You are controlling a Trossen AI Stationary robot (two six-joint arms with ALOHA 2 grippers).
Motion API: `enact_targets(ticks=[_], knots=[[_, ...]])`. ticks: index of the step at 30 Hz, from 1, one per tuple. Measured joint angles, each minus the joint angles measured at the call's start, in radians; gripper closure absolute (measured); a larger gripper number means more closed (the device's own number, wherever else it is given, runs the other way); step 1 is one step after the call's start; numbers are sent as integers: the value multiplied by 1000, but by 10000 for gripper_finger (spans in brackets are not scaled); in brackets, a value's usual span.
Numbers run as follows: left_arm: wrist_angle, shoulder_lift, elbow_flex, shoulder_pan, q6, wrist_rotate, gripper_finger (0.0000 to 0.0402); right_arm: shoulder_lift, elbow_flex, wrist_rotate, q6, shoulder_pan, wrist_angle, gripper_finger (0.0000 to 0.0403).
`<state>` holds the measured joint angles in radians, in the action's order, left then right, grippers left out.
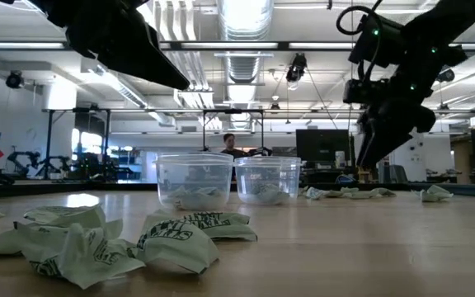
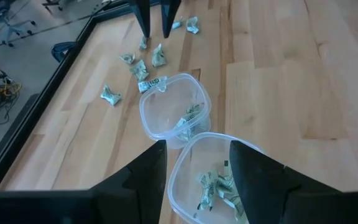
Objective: Pick and place items into bin
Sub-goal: Put the stevia packet into the right bin
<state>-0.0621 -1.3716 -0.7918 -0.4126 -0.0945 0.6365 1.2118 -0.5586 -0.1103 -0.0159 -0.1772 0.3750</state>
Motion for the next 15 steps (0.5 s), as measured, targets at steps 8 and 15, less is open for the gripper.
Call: enact_targets(ticks=[8, 15], knots=[[0, 0, 0, 0, -1, 0, 242, 23, 32, 4, 28, 0, -66, 207], [0, 0, 1, -2, -2, 0, 242, 130, 30, 6, 76, -2, -129, 207]])
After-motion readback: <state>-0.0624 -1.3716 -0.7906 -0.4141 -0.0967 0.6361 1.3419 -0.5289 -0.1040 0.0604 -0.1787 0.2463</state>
